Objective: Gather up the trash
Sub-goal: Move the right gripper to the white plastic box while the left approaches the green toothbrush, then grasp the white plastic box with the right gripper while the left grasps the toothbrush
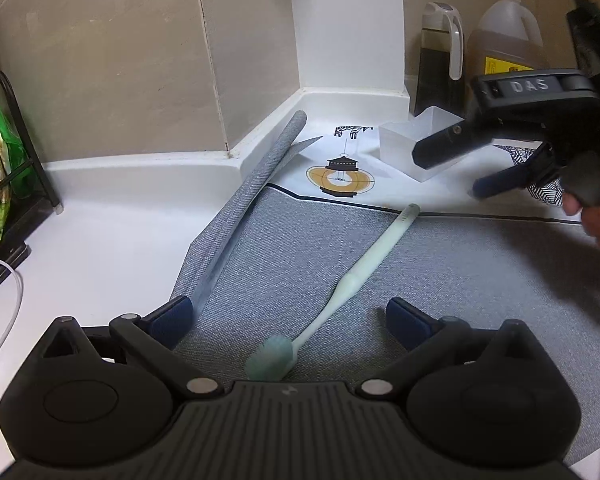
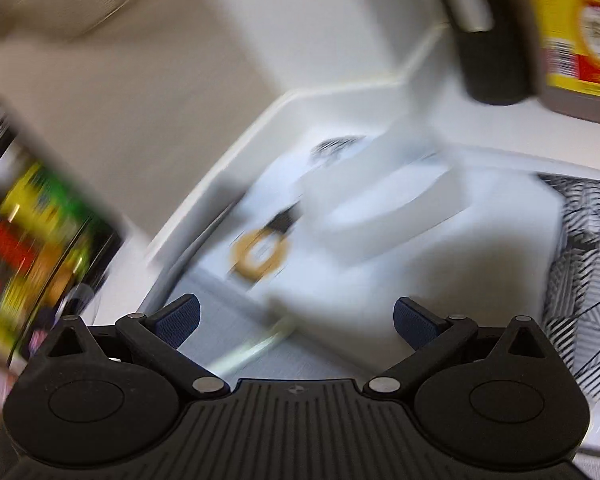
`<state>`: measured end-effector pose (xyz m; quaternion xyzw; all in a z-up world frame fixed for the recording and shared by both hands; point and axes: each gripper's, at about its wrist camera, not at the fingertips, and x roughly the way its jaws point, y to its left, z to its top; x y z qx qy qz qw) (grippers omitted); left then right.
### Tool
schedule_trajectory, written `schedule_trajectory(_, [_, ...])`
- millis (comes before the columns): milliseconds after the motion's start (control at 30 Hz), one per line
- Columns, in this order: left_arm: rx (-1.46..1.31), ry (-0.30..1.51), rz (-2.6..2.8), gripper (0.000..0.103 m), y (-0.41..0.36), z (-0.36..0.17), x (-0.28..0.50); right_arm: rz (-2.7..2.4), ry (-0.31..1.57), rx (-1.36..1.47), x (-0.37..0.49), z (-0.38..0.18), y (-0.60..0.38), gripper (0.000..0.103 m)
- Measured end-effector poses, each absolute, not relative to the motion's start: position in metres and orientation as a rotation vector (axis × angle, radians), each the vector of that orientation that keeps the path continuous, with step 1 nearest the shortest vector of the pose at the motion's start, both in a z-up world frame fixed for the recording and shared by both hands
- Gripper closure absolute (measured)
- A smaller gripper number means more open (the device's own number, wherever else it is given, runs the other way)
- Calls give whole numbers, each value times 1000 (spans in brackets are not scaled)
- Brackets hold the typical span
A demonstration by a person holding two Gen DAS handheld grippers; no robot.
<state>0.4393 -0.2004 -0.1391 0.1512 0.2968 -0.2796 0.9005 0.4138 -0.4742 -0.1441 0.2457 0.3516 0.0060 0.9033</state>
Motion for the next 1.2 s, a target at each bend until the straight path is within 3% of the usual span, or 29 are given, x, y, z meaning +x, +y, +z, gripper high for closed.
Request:
schedule_trajectory(167, [311, 607, -578, 0, -203, -138, 440, -195, 622, 311, 416, -129, -469, 0])
schedule_trajectory(400, [312, 620, -578, 0, -207, -139, 444, -621, 438, 626, 440, -118, -473, 0])
schedule_trajectory(667, [315, 625, -585, 0, -208, -141, 444, -762, 666, 518, 503, -143, -466, 0])
schedule_trajectory(900, [309, 634, -602, 0, -206, -139, 447, -528, 779, 275, 466, -152, -468, 0])
schedule_trajectory(1100, [310, 644, -616, 1, -211, -136, 448, -458, 830, 244, 440, -149, -481, 0])
schedule_trajectory(1167, [356, 679, -611, 20, -218, -140, 449, -433, 845, 192, 438, -152, -477, 0])
schedule_trajectory(1200, [338, 686, -618, 25, -217, -140, 450, -423, 853, 141, 437, -155, -471, 0])
